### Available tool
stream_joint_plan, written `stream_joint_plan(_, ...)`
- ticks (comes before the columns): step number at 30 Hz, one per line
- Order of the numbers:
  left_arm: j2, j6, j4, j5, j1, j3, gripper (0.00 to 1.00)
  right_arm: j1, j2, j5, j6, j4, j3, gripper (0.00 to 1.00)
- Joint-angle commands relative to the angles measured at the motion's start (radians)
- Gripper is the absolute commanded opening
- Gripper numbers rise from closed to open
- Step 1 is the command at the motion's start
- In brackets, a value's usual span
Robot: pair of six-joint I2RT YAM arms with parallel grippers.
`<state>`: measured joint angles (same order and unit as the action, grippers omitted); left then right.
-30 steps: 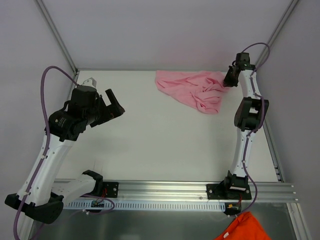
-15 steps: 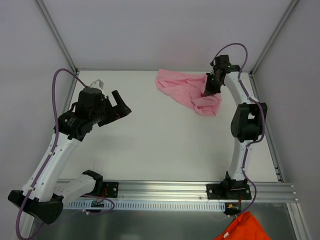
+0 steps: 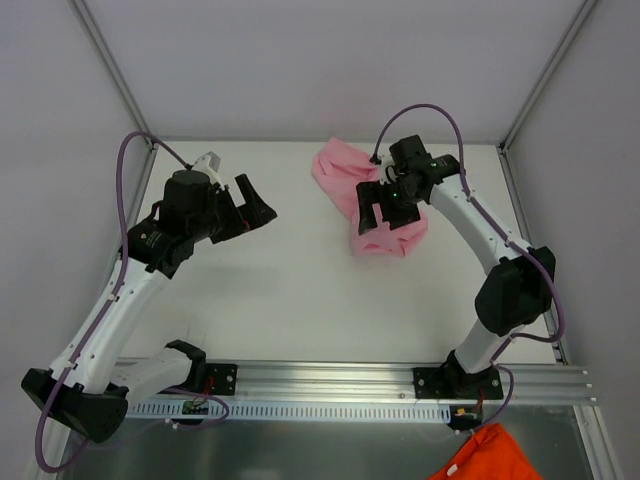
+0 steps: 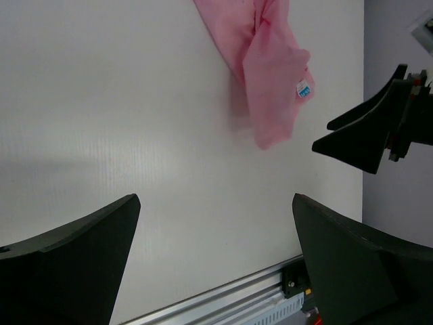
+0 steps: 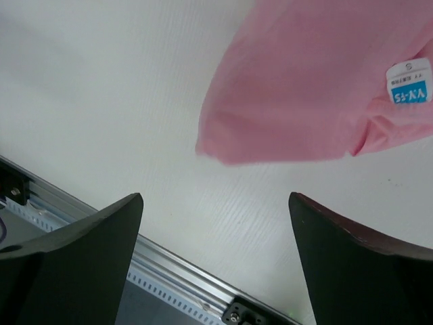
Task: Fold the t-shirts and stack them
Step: Move the tshirt to the center of the board
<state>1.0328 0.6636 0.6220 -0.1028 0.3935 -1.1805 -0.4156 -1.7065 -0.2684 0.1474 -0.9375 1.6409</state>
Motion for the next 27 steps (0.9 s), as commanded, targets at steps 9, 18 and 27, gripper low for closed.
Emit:
stream_joint_plan(9,0.016,-0.033,-0.050,-0.040,0.013,-0.027,0.99,-0.025,0.137,0.034,-0.025,0.028,-0.118,0.90)
stream_joint_plan(18,0.004,-0.033,-0.041,-0.026,0.016,-0.019,0.99,-0.011,0.087,0.107,-0.034,0.101,-0.242,0.82)
stream_joint_plan(27,0.003,-0.038,0.001,-0.008,0.018,-0.044,0.99,0.037,-0.165,0.150,-0.012,0.135,-0.040,0.78)
